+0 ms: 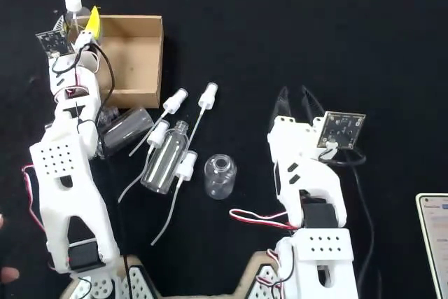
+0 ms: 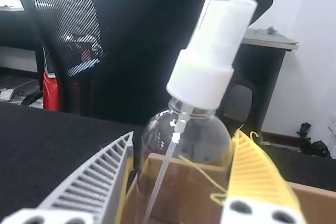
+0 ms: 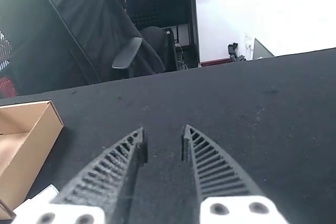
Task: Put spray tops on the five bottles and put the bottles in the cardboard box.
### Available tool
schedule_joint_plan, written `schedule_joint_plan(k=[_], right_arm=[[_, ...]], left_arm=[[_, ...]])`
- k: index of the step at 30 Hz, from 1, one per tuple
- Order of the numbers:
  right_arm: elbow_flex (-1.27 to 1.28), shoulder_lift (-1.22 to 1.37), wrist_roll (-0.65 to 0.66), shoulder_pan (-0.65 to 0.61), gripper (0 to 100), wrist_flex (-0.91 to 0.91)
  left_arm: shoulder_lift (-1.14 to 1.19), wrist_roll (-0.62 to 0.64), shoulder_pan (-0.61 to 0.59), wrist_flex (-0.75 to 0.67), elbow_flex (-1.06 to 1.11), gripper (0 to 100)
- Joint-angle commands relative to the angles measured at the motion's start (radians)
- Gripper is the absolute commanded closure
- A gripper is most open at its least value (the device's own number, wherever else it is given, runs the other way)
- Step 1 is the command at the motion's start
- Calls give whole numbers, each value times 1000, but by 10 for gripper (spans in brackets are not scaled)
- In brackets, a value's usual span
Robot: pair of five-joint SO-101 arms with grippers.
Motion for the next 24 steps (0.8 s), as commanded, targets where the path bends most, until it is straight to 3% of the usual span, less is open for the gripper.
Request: schedule_joint_plan(k=[1,7,13,18,24], right_arm=[[-8,-15,8,15,883,-29],[-7,-15,8,15,883,-29],[-7,-15,8,15,883,-29],[-7,-15,8,15,883,-29],[-7,-15,8,12,883,-29]], left_arm=[[-155,2,-8,21,64,720],[-236,11,-18,216,87,617],[-276,11,-30,224,91,598],[-374,5,-59,229,165,708],[-615,2,-68,229,418,959]])
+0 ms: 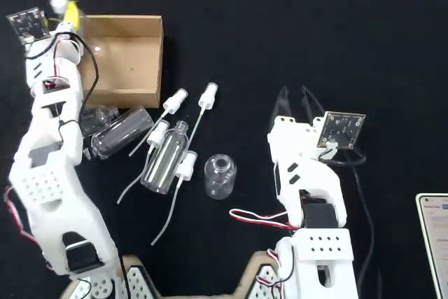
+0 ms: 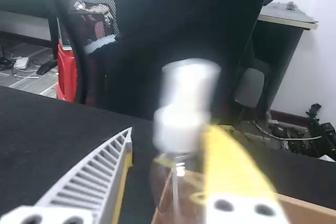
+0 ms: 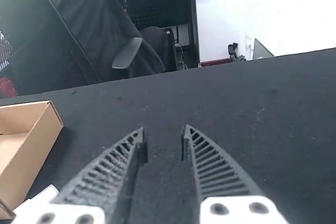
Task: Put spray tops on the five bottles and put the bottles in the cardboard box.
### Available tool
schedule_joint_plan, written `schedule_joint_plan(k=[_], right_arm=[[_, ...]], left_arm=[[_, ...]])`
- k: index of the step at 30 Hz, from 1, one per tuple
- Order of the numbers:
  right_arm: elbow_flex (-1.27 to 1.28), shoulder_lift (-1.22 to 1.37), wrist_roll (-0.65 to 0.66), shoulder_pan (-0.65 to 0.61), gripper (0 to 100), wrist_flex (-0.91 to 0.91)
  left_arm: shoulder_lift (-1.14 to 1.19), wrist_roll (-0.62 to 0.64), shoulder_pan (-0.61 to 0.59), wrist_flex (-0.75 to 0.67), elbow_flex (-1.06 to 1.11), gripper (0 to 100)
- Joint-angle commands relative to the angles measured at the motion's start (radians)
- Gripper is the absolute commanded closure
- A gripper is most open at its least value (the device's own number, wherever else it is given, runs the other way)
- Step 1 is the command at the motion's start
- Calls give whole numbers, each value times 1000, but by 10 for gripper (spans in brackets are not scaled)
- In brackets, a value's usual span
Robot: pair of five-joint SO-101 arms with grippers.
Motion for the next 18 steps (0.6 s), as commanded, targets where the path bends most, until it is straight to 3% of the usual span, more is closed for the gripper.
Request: schedule_joint_plan(k=[1,6,18], right_arm=[[-7,-15,8,12,883,-29],[-7,-15,8,12,883,-29],[-7,-18,8,12,883,-28]], left_arm=[[-245,2,-16,3,166,979],[-361,2,-4,-5,315,899],[-373,11,22,17,280,893]])
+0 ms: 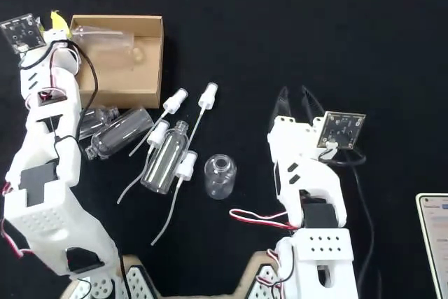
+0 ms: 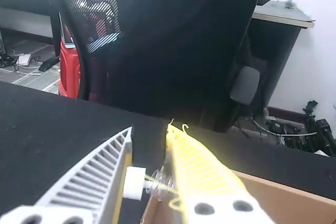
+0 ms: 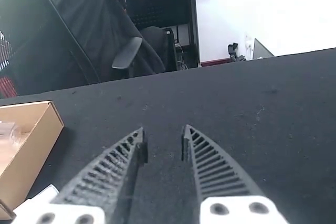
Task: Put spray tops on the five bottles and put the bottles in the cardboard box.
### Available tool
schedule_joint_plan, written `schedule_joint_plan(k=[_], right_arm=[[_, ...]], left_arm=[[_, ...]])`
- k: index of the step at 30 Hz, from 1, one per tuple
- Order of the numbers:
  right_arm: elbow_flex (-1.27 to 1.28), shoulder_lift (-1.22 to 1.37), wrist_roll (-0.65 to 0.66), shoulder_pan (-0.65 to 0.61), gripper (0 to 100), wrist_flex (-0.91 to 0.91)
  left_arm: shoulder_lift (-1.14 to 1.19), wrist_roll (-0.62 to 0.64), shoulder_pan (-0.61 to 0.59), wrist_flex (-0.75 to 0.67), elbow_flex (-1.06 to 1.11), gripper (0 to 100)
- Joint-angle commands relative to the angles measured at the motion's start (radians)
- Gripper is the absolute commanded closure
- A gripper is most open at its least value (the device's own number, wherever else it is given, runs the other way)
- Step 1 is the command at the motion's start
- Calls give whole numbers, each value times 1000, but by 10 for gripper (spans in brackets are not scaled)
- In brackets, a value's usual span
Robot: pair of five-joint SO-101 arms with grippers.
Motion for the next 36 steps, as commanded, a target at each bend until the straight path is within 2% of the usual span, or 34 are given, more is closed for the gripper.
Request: schedule_joint_plan(k=[1,4,8,12,15,21,26,31,36], right_arm=[[-7,-18,8,12,883,-28],[-7,-18,8,12,883,-28],[-7,-18,8,12,883,-28],[-7,-18,8,12,883,-28],[-7,-18,8,12,883,-28],[-7,-19,8,12,883,-28],[-7,-19,8,12,882,-28],[-7,-19,8,12,882,-28],[-7,-19,8,12,882,-28]], left_arm=[[-61,11,27,49,-56,891],[-63,51,31,224,-114,798],[-61,245,5,532,-300,635],[-51,448,-30,824,-562,644],[-20,531,-31,985,-694,670],[152,601,18,1085,-812,672],[256,697,38,1138,-908,634],[301,698,70,1217,-983,587],[344,703,81,1221,-1026,586]])
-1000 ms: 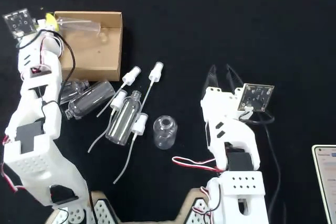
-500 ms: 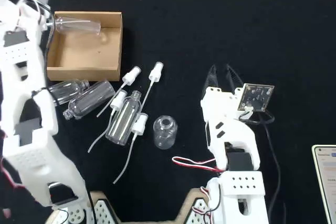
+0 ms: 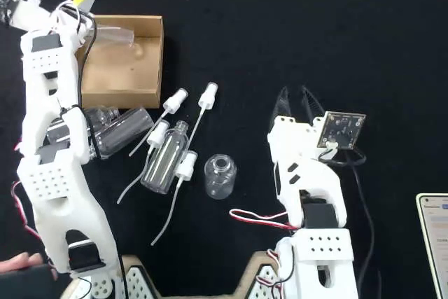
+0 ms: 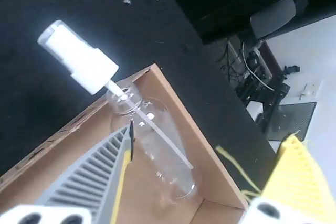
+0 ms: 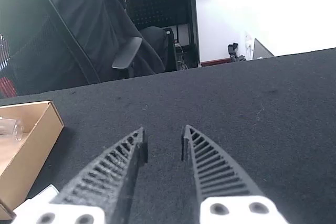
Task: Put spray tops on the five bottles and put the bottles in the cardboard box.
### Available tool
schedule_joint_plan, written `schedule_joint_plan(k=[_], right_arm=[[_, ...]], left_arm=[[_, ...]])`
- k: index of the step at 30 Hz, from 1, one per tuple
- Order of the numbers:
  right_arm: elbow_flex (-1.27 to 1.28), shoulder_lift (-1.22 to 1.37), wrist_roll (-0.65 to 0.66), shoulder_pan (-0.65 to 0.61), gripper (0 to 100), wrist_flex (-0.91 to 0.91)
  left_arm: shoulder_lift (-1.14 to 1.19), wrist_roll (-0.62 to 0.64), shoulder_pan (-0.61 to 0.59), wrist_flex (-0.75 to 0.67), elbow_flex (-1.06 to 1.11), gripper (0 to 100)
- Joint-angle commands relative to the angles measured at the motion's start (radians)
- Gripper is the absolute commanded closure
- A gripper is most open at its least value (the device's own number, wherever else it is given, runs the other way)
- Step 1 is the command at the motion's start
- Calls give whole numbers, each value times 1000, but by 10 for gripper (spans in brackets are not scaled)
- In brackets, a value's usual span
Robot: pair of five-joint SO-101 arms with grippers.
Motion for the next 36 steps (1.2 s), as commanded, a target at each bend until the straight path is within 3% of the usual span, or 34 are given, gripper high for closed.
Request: schedule_joint_plan(k=[1,8,36], right_arm=[[-7,-19,8,12,882,-28],[-7,-19,8,12,882,-28],[-7,-21,8,15,882,-28]], left_arm=[[23,17,21,2,-94,586],[132,74,21,6,-196,583],[463,77,15,8,-495,587]])
